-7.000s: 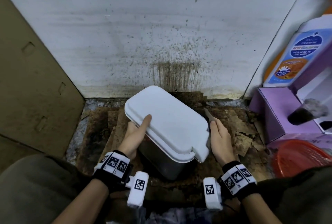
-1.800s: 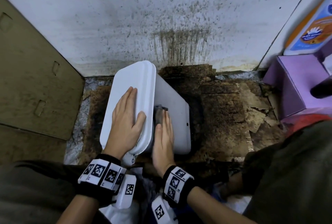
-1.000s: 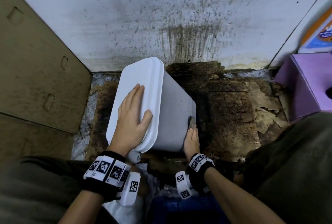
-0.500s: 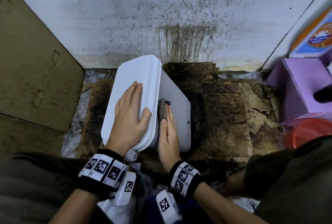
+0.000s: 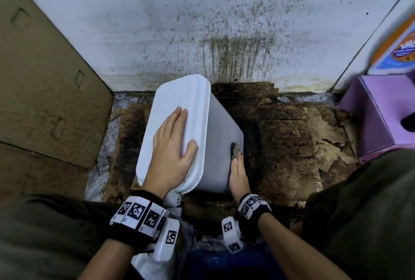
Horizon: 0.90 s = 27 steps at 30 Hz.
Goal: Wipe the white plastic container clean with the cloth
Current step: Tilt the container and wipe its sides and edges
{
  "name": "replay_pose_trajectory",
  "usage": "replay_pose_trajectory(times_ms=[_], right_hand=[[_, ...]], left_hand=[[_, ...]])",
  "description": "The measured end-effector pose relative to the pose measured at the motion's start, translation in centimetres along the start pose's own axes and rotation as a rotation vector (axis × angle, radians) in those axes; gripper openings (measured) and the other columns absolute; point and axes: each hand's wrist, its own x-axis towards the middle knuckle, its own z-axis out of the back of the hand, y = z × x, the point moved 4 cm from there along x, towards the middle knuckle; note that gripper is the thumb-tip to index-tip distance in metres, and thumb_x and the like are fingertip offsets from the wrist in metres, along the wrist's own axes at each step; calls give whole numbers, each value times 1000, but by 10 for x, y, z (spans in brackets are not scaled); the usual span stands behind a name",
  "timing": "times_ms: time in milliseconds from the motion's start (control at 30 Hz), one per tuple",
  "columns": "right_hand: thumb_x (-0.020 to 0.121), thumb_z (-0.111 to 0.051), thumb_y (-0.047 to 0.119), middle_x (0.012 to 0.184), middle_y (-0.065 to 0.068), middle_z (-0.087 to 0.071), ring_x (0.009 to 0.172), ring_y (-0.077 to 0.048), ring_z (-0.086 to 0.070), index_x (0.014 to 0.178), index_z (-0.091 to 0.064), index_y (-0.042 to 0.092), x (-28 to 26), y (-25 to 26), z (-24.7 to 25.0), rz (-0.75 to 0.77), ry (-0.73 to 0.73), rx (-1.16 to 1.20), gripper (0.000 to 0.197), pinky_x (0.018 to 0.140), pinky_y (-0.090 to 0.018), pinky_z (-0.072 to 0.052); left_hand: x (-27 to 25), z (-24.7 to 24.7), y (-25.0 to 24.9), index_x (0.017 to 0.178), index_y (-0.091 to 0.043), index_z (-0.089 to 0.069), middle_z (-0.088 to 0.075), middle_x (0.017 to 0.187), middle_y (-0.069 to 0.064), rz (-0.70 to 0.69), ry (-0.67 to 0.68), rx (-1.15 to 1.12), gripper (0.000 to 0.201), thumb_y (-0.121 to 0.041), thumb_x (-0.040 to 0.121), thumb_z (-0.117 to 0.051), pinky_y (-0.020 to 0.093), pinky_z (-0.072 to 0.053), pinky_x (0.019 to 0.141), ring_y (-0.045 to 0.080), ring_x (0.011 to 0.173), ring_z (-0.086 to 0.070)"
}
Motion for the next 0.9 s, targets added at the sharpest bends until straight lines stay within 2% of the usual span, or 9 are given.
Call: replay_pose_trajectory(times_ms=[67, 133, 200, 267, 367, 500, 733, 833, 900], right_hand=[[110, -24, 37, 168, 5, -14, 154, -14, -15, 161, -15, 21, -1, 6, 0, -58, -17, 10, 54, 126, -33, -7], [109, -25, 40, 167, 8, -17, 152, -10, -18, 160, -19, 24, -6, 18, -2, -40, -29, 27, 54, 125, -29, -8], [109, -25, 41, 167, 13, -15, 146, 1, -18, 160, -17, 28, -15, 36, -8, 29, -5, 56, 53, 121, -23, -7], [109, -24, 41, 167, 16, -12, 144, 7, -13, 160, -14, 30, -26, 58, -17, 110, 24, 77, 54, 121, -21, -5], [110, -25, 38, 167, 18, -7, 150, 6, -6, 160, -13, 30, -38, 95, -29, 228, 84, 85, 53, 125, -23, -3], [111, -24, 33, 166, 18, -5, 151, 6, 0, 161, -14, 27, -45, 135, -36, 340, 180, 89, 51, 123, -19, 1], [111, -23, 32, 169, 10, 7, 152, 4, 9, 161, 0, 23, -19, 124, -34, 537, 264, -178, 56, 123, -16, 3], [111, -23, 31, 169, 9, 8, 153, 1, 8, 161, 1, 21, 4, 110, -30, 508, 241, -205, 57, 123, -17, 4], [111, -23, 29, 169, 5, 7, 154, -4, 7, 161, 1, 19, 20, 95, -24, 422, 216, -211, 56, 124, -22, 4]], left_hand=[[0, 0, 1, 160, -22, -24, -20, 168, -5, -2, -2, 11, 70, -43, 96, -37, 30, -12, 123, 13, 154, -17], [-1, 0, 3, 161, -21, -23, -19, 168, -5, -6, 1, 21, 70, -43, 96, -36, 32, -12, 123, 13, 154, -16], [0, 0, 8, 161, -21, -22, -18, 169, -6, -12, 3, 26, 70, -44, 96, -34, 29, -10, 123, 12, 155, -14], [0, 1, 11, 161, -20, -22, -17, 169, -5, -14, -1, 28, 70, -44, 96, -33, 24, -6, 123, 12, 155, -13], [1, 1, 13, 161, -19, -22, -18, 169, -4, -17, 0, 34, 70, -44, 97, -33, 21, -3, 122, 12, 155, -13], [2, 0, 13, 161, -17, -23, -18, 169, -2, -19, 3, 33, 70, -44, 97, -32, 28, -8, 124, 13, 156, -14], [1, 5, 24, 161, -20, -22, -19, 169, -5, -8, 3, -17, 68, -44, 98, -34, 41, -16, 126, 14, 156, -15], [-1, 7, 28, 161, -21, -22, -18, 169, -6, -10, 7, -29, 67, -44, 99, -35, 44, -17, 125, 13, 156, -15], [-1, 8, 29, 161, -21, -22, -18, 169, -6, -12, 13, -40, 67, -44, 99, -35, 45, -17, 125, 13, 156, -15]])
